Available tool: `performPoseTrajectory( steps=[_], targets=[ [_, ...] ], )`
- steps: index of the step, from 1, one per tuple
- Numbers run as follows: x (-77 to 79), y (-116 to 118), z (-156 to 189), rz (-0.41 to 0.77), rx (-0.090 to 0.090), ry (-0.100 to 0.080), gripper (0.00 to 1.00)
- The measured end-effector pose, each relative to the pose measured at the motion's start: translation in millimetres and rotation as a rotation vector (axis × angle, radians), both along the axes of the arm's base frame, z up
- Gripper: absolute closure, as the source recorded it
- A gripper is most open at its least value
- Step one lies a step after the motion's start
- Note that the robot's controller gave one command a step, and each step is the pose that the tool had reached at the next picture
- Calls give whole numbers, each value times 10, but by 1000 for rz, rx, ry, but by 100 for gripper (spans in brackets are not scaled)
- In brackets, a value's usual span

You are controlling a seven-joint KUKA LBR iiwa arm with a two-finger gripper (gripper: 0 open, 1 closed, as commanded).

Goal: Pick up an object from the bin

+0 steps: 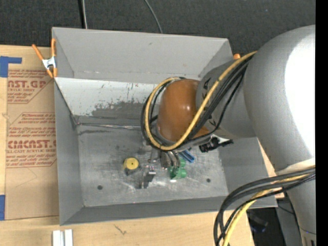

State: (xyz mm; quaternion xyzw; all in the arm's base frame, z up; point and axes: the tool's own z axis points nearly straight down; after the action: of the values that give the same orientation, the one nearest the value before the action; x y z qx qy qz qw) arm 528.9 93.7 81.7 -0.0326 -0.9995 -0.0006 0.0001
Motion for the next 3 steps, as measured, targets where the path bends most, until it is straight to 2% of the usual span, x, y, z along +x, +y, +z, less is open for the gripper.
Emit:
performPoseTrajectory(
  steps=[1,2,3],
  targets=[
    [327,597,-45,122,1,-6,0],
    [-172,207,-68,-61,7,-22,0],
    [-177,203,-61,-61,5,-15,100]
  ],
)
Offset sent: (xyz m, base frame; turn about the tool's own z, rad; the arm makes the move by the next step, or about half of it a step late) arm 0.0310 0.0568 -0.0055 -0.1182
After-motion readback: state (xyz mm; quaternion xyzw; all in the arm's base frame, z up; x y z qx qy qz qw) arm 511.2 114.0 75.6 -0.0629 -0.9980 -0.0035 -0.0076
